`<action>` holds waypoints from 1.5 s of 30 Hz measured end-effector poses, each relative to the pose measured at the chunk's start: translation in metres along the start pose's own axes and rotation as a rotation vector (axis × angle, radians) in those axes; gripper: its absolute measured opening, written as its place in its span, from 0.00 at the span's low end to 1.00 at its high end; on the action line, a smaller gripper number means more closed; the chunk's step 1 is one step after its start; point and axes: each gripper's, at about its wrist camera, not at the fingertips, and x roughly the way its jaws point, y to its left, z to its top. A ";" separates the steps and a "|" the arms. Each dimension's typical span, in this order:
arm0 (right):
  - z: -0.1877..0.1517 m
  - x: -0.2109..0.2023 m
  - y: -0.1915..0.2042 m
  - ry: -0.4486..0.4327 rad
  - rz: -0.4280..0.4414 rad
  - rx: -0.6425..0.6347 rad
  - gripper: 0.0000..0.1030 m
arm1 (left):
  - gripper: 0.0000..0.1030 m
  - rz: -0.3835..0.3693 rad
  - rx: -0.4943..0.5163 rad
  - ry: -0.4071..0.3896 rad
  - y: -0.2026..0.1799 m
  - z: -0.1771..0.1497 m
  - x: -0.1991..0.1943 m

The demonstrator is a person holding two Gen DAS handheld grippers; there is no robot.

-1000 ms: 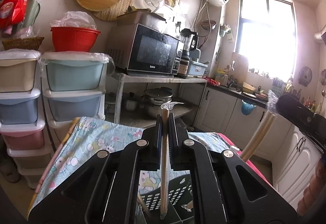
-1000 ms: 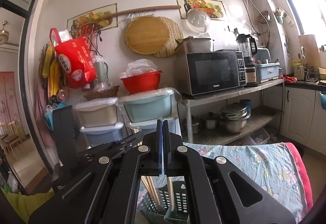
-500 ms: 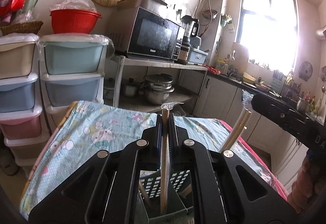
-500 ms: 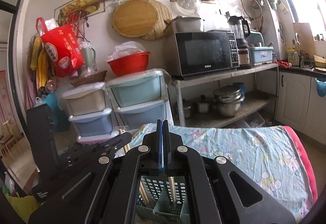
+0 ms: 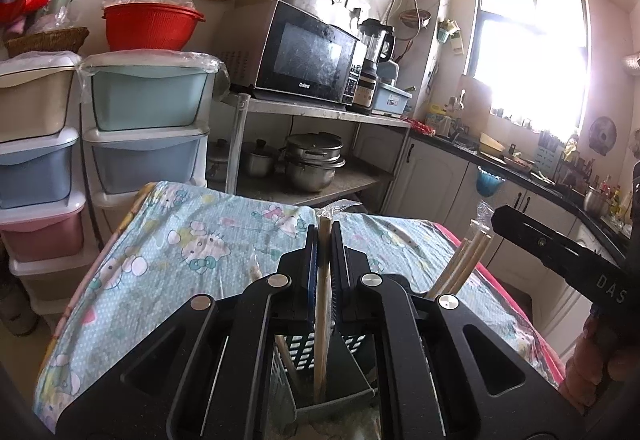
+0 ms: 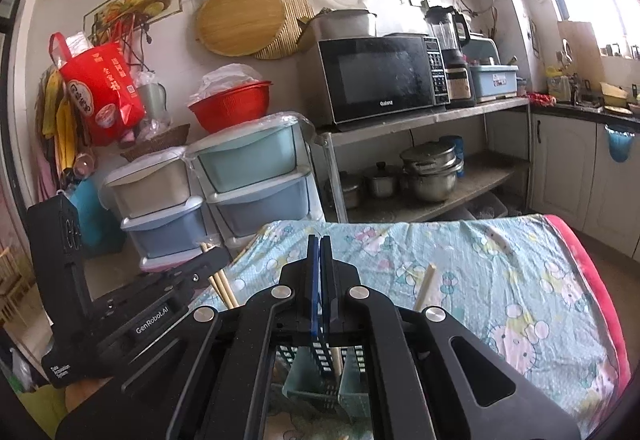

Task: Organize utensils
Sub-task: 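Lower the left gripper's chopstick into the caddy while the right gripper lowers its chopstick in, then open both grippers and withdraw them from the green caddy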

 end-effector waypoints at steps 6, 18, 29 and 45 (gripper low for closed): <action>-0.008 -0.008 -0.007 0.006 -0.010 0.029 0.14 | 0.03 0.004 -0.018 0.020 0.002 -0.008 -0.003; -0.019 -0.025 -0.016 0.021 -0.044 0.045 0.29 | 0.32 0.001 -0.068 0.032 0.012 -0.011 -0.013; -0.032 -0.031 -0.011 0.049 -0.056 0.024 0.36 | 0.61 0.004 -0.113 0.025 0.019 -0.013 -0.029; -0.043 -0.049 -0.004 0.036 -0.075 -0.012 0.51 | 0.90 0.000 -0.121 -0.002 0.020 -0.021 -0.057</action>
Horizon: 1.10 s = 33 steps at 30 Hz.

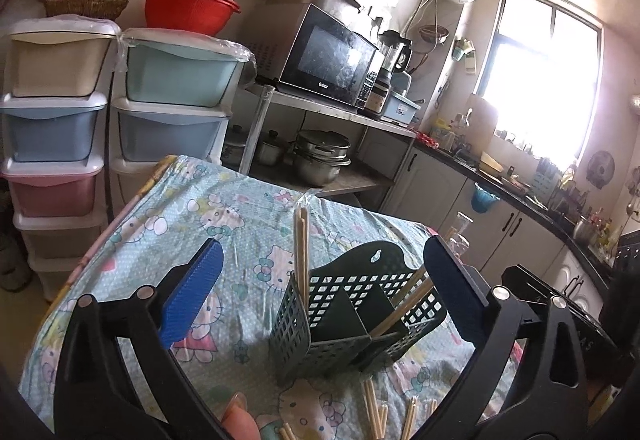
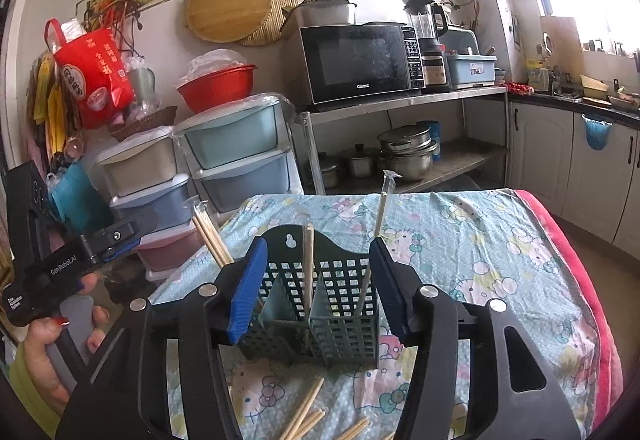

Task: Organize utensils
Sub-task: 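Open both grippers and withdraw them from the green caddy, then move both open grippers down toward the wrapped chopsticks beside the caddy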

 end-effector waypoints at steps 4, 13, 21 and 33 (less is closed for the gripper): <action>-0.004 -0.006 0.001 0.002 0.003 -0.004 0.52 | 0.90 -0.001 0.009 0.009 -0.001 -0.004 -0.003; -0.010 -0.021 0.007 0.001 -0.004 -0.018 0.53 | 0.90 -0.005 0.001 0.019 0.001 -0.013 -0.011; -0.017 -0.032 0.010 0.016 -0.008 -0.040 0.54 | 0.90 -0.016 0.016 0.037 -0.002 -0.023 -0.017; -0.040 -0.038 0.002 0.070 -0.037 -0.021 0.54 | 0.90 -0.036 0.048 0.092 -0.014 -0.045 -0.013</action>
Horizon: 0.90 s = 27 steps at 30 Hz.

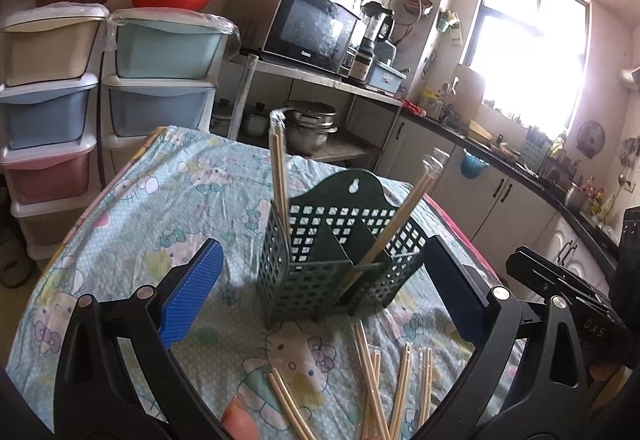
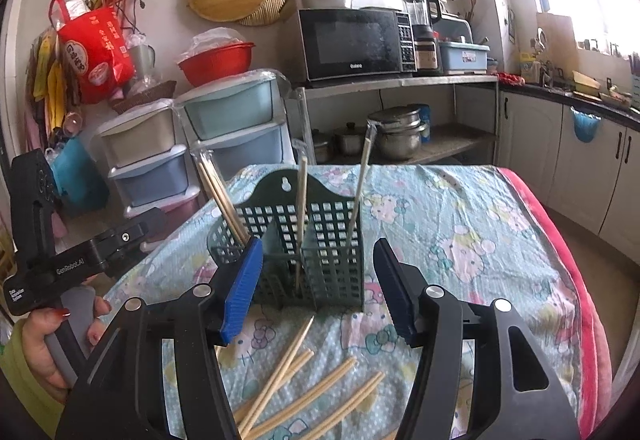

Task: Organize utensils
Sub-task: 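Move both open grippers down toward the wrapped chopsticks beside the caddy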

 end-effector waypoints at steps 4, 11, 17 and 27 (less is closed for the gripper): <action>-0.007 0.001 -0.002 0.018 -0.008 0.003 0.54 | 0.90 -0.007 0.015 0.020 -0.006 -0.008 0.003; -0.025 0.003 -0.011 0.059 -0.019 0.021 0.54 | 0.90 -0.014 0.047 0.053 -0.016 -0.018 0.011; -0.038 0.003 -0.019 0.086 -0.037 0.039 0.54 | 0.90 -0.024 0.079 0.083 -0.027 -0.027 0.019; -0.056 0.006 -0.039 0.131 -0.077 0.079 0.54 | 0.90 -0.035 0.114 0.142 -0.040 -0.043 0.034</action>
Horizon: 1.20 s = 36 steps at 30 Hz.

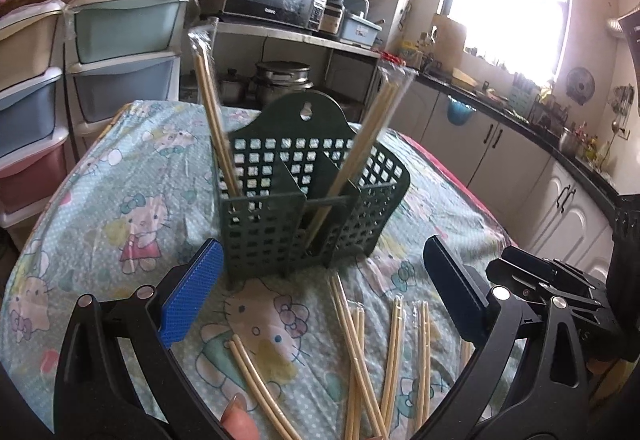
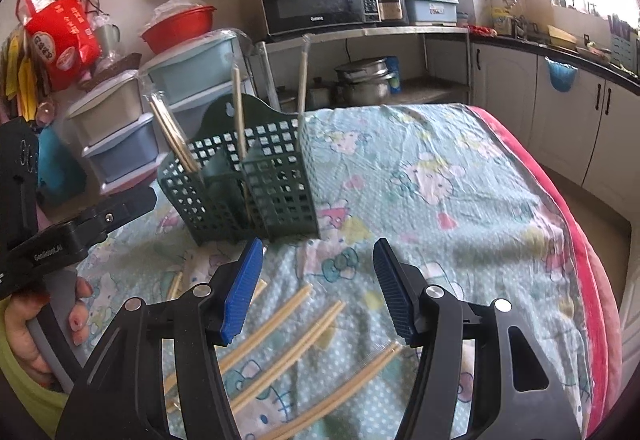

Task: Organize utensils
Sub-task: 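Move both open grippers down toward the wrapped chopsticks beside the caddy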

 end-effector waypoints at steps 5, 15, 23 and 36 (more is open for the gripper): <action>-0.006 0.007 -0.006 0.030 -0.010 0.015 0.54 | 0.90 -0.013 0.026 0.045 -0.009 -0.007 0.012; -0.018 0.024 -0.015 0.115 -0.020 0.040 0.54 | 0.90 -0.005 0.050 0.105 -0.012 -0.018 0.029; -0.025 0.035 -0.014 0.172 -0.009 0.034 0.54 | 0.90 0.003 0.047 0.184 -0.007 -0.025 0.048; -0.035 0.061 -0.009 0.266 0.002 0.032 0.52 | 0.73 -0.038 0.030 0.315 -0.005 -0.033 0.079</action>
